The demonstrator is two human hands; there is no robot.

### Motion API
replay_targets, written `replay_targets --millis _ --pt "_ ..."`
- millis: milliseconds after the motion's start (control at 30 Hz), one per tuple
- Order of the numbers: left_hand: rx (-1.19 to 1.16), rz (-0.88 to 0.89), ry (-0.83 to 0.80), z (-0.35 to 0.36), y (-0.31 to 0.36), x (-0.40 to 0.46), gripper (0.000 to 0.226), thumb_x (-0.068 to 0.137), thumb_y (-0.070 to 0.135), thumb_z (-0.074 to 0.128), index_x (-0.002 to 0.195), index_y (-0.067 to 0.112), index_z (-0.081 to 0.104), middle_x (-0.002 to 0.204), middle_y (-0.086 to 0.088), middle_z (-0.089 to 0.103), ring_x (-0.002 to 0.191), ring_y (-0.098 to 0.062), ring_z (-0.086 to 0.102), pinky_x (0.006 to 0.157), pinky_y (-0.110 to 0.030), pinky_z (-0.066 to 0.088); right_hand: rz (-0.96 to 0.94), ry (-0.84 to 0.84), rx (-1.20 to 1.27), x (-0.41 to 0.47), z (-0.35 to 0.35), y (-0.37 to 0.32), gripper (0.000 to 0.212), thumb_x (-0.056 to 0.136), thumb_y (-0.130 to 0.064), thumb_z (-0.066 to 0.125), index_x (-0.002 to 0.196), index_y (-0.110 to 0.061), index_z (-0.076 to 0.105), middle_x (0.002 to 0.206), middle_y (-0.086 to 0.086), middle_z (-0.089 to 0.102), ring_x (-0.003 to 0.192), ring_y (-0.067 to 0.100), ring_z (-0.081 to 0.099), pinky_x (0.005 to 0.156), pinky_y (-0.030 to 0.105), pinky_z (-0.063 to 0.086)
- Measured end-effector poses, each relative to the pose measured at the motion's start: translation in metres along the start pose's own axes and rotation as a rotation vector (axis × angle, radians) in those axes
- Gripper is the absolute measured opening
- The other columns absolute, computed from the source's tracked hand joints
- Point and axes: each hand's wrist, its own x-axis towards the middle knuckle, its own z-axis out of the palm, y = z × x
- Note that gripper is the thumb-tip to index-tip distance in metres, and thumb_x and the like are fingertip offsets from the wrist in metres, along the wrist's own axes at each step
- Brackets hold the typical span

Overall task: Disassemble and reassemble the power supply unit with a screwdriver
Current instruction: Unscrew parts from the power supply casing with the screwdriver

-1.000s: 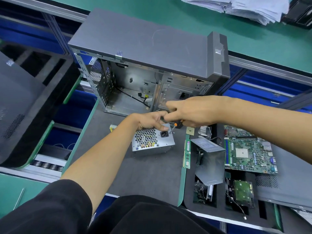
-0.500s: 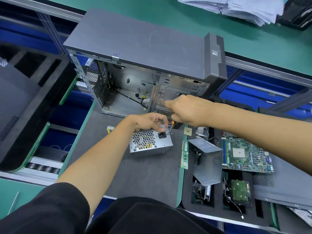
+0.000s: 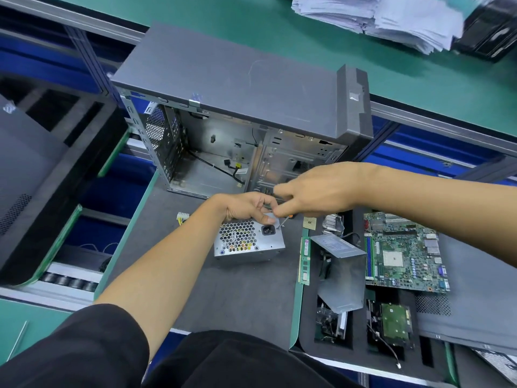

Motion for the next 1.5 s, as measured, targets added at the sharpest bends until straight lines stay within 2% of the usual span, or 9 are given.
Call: replay_targets --millis 200,367,567,700,800,1000,1233,1333,1500 --pt "0.029 -0.014 0.035 0.001 0.000 0.004 0.035 0.091 -0.005 0.069 0.122 -0.012 0.054 0.116 -0.020 0.058 0.112 -0.028 0.055 0.111 -0.052 0.040 0.298 0.226 0.401 0.010 0.013 -0.019 0.011 0.090 -0.016 0.053 0.093 -0.025 0.047 0.086 -0.005 0.039 0.061 0.021 0.041 0.056 0.033 0.024" --pt "-0.010 -0.023 0.034 0.000 -0.001 0.001 0.024 0.087 -0.004 0.071 0.091 0.019 0.067 0.104 -0.013 0.066 0.109 -0.029 0.060 0.109 -0.052 0.041 0.859 0.230 0.605 0.031 0.012 -0.022 0.012 0.086 -0.013 0.058 0.088 -0.015 0.046 0.088 0.014 0.058 0.066 0.028 0.048 0.048 0.029 0.028" --pt "0.018 -0.053 0.030 0.000 0.004 -0.003 0.021 0.092 -0.007 0.066 0.098 0.012 0.058 0.092 -0.008 0.069 0.090 -0.020 0.066 0.093 -0.036 0.051 0.444 0.178 0.457 0.006 0.006 -0.010 0.039 0.081 -0.019 0.061 0.104 -0.027 0.031 0.099 0.001 0.037 0.058 0.018 0.047 0.048 0.029 0.025" --pt "0.009 -0.053 0.044 0.002 0.008 -0.005 0.025 0.091 -0.013 0.063 0.111 0.001 0.054 0.101 -0.017 0.063 0.098 -0.027 0.059 0.105 -0.049 0.042 -0.039 0.037 -0.045 -0.006 0.003 0.004 0.056 0.083 0.001 0.060 0.123 -0.026 0.031 0.106 0.004 0.029 0.068 0.022 0.045 0.044 0.033 0.030" --pt "0.017 -0.054 0.036 0.003 0.009 -0.003 0.028 0.092 -0.013 0.062 0.118 -0.008 0.051 0.108 -0.025 0.061 0.108 -0.033 0.055 0.113 -0.057 0.036 -0.236 0.207 -0.202 -0.010 0.002 0.003 0.044 0.080 0.001 0.063 0.113 -0.019 0.043 0.104 0.006 0.036 0.078 0.026 0.051 0.044 0.031 0.036" --pt "0.049 -0.040 0.038 0.005 0.009 -0.003 0.018 0.090 -0.011 0.065 0.107 -0.010 0.057 0.102 -0.022 0.068 0.098 -0.025 0.066 0.096 -0.041 0.052 0.098 0.322 0.241 -0.004 0.015 -0.024 0.020 0.095 -0.017 0.060 0.111 -0.019 0.049 0.091 0.002 0.040 0.063 0.027 0.046 0.052 0.036 0.035" --pt "0.006 -0.075 0.068 0.005 0.007 -0.002 0.036 0.091 -0.014 0.063 0.122 -0.018 0.046 0.120 -0.038 0.054 0.115 -0.038 0.054 0.114 -0.061 0.035 0.788 0.210 0.486 0.031 0.009 -0.037 0.014 0.096 -0.023 0.054 0.104 -0.016 0.045 0.084 0.008 0.053 0.075 0.034 0.056 0.059 0.036 0.040" --pt "0.043 -0.073 0.059 0.004 0.007 -0.005 0.023 0.092 -0.008 0.066 0.108 -0.004 0.050 0.099 -0.027 0.061 0.099 -0.033 0.059 0.092 -0.047 0.049 0.594 0.163 0.561 0.011 0.001 -0.016 0.034 0.091 -0.024 0.057 0.100 -0.026 0.025 0.087 0.004 0.051 0.064 0.026 0.054 0.052 0.039 0.040" --pt "0.045 -0.069 0.064 0.003 0.007 -0.003 0.023 0.091 -0.010 0.065 0.096 0.008 0.053 0.082 -0.007 0.066 0.081 -0.017 0.066 0.086 -0.032 0.050 -0.048 0.215 -0.149 -0.013 0.000 0.006 0.044 0.079 0.000 0.059 0.113 -0.019 0.038 0.097 0.008 0.045 0.049 0.010 0.020 0.042 0.036 0.039"
